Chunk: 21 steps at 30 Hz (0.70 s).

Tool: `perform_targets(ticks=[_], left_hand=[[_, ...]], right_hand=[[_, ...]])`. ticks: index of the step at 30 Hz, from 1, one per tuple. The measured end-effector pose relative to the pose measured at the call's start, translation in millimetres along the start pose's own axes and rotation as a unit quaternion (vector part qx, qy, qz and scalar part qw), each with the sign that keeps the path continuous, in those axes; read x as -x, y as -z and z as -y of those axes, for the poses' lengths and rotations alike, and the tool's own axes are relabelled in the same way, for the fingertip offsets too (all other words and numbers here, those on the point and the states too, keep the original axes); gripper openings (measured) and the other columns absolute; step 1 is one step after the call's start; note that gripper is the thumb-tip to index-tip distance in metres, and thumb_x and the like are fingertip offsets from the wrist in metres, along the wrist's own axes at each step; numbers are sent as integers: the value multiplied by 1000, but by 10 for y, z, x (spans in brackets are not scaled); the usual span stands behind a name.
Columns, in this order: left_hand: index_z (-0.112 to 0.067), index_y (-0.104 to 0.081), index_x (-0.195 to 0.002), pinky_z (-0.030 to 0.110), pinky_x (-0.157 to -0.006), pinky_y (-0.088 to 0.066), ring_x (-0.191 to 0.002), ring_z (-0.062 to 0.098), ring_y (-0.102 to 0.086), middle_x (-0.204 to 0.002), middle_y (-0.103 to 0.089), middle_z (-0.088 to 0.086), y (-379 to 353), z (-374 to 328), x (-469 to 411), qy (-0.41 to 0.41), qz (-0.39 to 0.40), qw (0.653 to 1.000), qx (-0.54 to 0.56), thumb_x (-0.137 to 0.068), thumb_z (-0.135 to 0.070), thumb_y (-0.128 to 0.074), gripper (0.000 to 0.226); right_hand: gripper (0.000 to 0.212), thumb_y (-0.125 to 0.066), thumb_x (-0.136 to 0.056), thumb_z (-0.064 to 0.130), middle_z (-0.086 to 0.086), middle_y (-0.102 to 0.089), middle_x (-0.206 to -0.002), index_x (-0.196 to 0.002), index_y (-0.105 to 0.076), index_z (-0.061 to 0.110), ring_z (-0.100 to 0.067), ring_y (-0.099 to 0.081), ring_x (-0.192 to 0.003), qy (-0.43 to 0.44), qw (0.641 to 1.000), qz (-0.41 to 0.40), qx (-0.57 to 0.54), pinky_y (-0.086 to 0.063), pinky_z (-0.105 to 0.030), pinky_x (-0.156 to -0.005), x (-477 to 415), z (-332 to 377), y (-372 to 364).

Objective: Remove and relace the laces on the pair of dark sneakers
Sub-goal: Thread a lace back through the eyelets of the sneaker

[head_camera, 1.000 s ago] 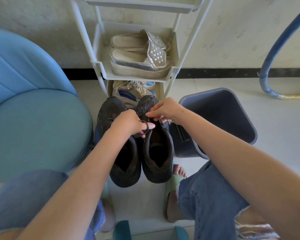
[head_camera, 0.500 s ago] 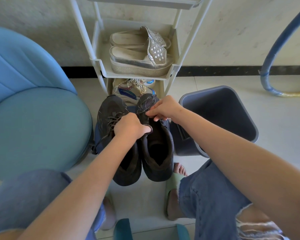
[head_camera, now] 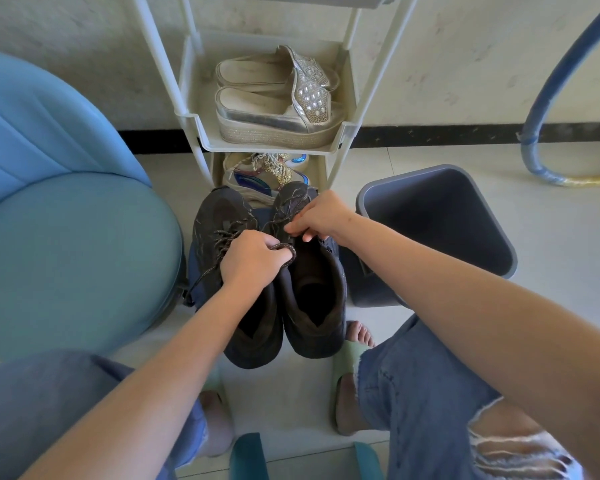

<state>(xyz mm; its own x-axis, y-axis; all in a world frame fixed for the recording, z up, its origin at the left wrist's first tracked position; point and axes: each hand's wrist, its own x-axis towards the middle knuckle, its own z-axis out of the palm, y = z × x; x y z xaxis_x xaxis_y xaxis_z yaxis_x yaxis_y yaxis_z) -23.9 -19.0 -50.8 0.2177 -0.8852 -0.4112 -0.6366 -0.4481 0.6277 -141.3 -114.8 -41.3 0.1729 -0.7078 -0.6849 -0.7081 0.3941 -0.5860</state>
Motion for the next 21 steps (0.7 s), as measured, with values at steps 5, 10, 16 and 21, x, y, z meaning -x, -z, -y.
perform_targets(ticks=[5, 10, 16, 21], left_hand=[[-10, -70, -75, 37, -62, -47, -65, 27, -56, -63, -59, 13, -6, 13, 25, 3, -18, 999, 31, -79, -28, -64, 20], [-17, -74, -81, 35, -67, -50, -71, 25, -61, -69, -67, 8, 11, -5, 28, 6, -13, 999, 41, -80, -29, -65, 15], [-11, -73, -81, 33, -63, -46, -67, 26, -58, -66, -62, 13, 24, -32, 50, 9, -13, 999, 30, -81, -29, -64, 20], [-14, -74, -82, 40, -71, -52, -74, 27, -63, -73, -68, 12, 24, -36, 67, 6, -12, 999, 37, -81, -29, -63, 18]], right_hand=[[23, -77, -77, 9, -19, -73, -91, -93, -73, -6, -14, -50, -52, -5, 1000, 8, 1, -35, -20, -46, -1, 3, 4], [17, -76, -78, 8, -19, -73, -90, -88, -71, -5, -13, -52, -51, -10, 1000, -19, -11, -39, -21, -51, -35, -22, 42], [31, -76, -77, 8, -13, -72, -84, -104, -70, -8, -5, -49, -38, -8, 1000, -9, 2, -36, -16, -42, -26, -9, 36], [29, -78, -77, 13, -19, -73, -93, -96, -72, -7, -17, -47, -59, -26, 999, 17, 23, -34, -21, -49, -9, -11, 34]])
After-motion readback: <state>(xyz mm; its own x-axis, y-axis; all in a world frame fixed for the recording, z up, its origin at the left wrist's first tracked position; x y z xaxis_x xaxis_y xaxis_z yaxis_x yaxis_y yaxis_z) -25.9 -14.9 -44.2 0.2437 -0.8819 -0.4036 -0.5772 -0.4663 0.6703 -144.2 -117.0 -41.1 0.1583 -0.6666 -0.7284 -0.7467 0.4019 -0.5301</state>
